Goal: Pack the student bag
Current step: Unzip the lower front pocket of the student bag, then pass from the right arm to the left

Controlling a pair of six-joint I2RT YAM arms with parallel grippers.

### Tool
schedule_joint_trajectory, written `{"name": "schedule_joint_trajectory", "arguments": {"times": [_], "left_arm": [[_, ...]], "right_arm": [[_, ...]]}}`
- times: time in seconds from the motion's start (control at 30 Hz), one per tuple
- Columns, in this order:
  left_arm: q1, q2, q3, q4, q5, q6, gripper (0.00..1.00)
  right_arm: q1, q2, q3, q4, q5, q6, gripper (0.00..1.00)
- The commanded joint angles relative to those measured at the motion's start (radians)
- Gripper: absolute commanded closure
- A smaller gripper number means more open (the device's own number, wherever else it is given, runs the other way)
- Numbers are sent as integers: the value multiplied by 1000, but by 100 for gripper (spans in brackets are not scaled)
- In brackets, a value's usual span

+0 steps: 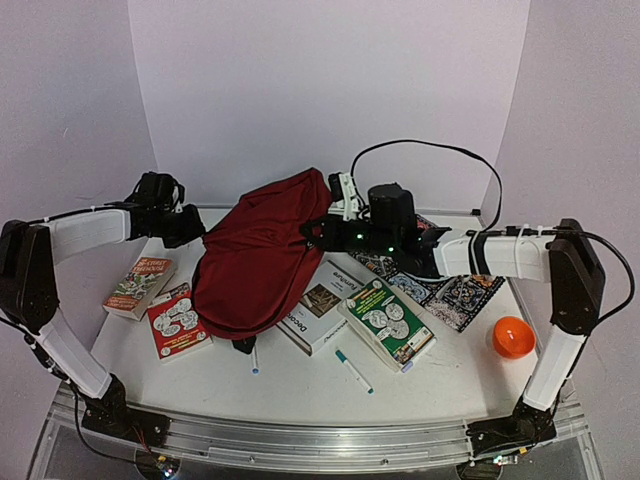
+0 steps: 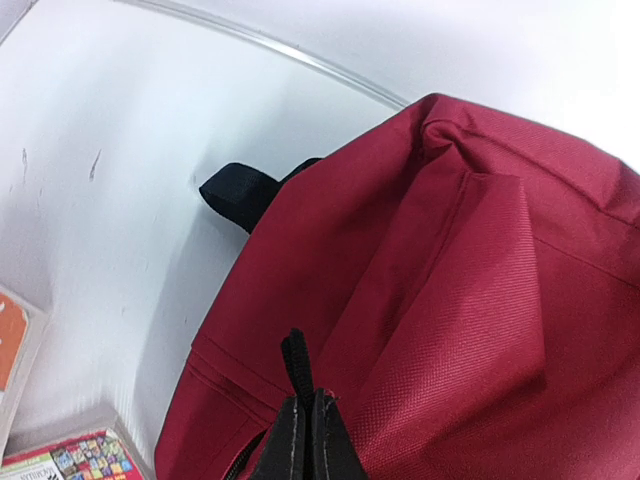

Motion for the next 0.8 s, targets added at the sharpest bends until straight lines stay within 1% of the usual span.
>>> {"name": "schedule_joint_trajectory", "arguments": {"times": [0.0, 0.17, 0.33, 0.43, 0.57, 0.63, 0.7, 0.77], "left_arm": [[79, -41, -44, 1, -81, 12, 99], [76, -127, -57, 2, 83, 10, 94], [55, -214, -70, -13, 224, 19, 93], [8, -243, -83, -36, 276, 14, 93], [-132, -267, -131, -57, 243, -2, 91], [-181, -276, -163, -57, 221, -9, 90], [-190, -296, -197, -58, 167, -8, 86], [-189, -309, -202, -70, 83, 11, 79]], "right_arm": [[-52, -68, 66, 104, -7, 7, 100], [-77, -31, 160, 31, -25, -7, 100], [-97, -16, 243, -67, -24, -27, 100], [-105, -2, 283, -152, 3, -42, 100], [-114, 9, 281, -189, 14, -46, 100], [-115, 14, 268, -191, 16, -52, 100], [-114, 18, 254, -197, 9, -58, 100], [-115, 25, 242, -199, -9, -66, 100]]}}
